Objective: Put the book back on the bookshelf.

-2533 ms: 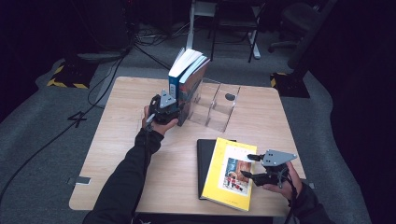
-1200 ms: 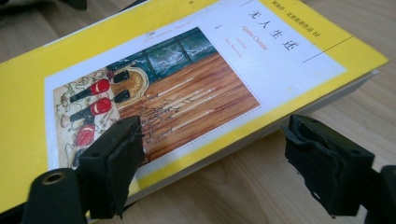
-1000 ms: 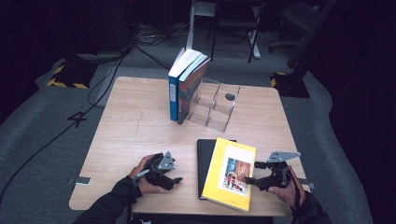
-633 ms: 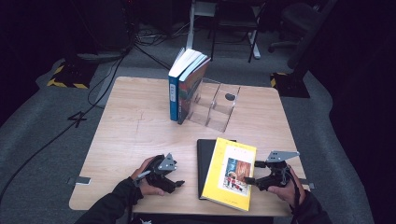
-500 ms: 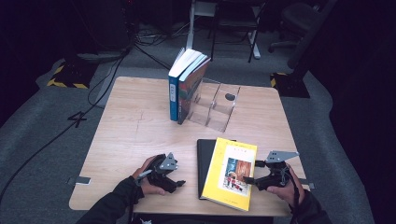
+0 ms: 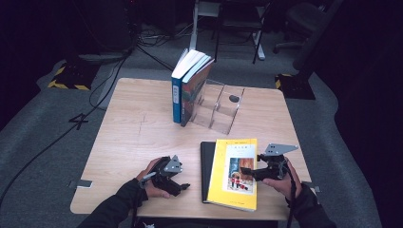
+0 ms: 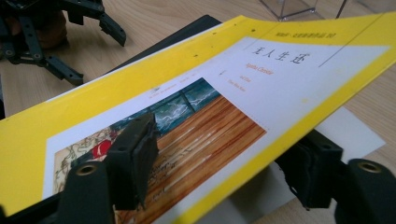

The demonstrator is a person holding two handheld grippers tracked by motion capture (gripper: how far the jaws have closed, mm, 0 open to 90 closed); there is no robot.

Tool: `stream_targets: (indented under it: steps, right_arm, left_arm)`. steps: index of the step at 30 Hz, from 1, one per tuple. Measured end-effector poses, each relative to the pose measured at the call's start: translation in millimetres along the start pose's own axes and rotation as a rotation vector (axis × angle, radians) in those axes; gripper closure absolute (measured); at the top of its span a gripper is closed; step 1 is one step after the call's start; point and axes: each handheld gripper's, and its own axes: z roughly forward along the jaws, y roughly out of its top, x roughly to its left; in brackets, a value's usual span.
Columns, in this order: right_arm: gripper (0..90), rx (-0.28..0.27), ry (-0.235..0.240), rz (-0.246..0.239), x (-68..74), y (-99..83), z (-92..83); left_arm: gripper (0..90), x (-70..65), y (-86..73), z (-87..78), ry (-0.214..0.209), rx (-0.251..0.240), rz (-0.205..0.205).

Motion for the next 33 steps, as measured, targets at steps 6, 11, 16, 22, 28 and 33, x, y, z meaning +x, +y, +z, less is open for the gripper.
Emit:
stream_targets:
  steps: [6,11,16,22,28,33]
  right_arm:
    - [58.5,0.021,0.075,0.031,-9.9,7.2,10.9]
    - [73.7,-0.021,0.089,0.010,-5.6,16.3,16.1]
    - [78.7,-0.043,0.096,-0.008,0.8,22.1,21.7]
    - [83.0,-0.088,0.096,-0.036,7.6,23.6,25.4]
    - [85.5,-0.140,0.093,-0.084,13.5,27.4,26.0]
    - [86.2,-0.173,0.087,-0.106,16.1,33.3,26.6]
  left_arm:
    - [16.7,1.4,0.8,0.6,0.012,-0.001,-0.010]
    - [19.9,6.0,3.3,1.4,0.026,-0.002,-0.033]
    - [24.2,14.9,8.7,-1.6,0.027,-0.093,-0.037]
    - [27.3,26.8,20.5,5.6,0.065,-0.107,-0.045]
    - [33.1,36.4,28.0,10.9,0.074,-0.130,-0.061]
    - [41.5,45.9,35.2,9.5,0.076,-0.173,-0.084]
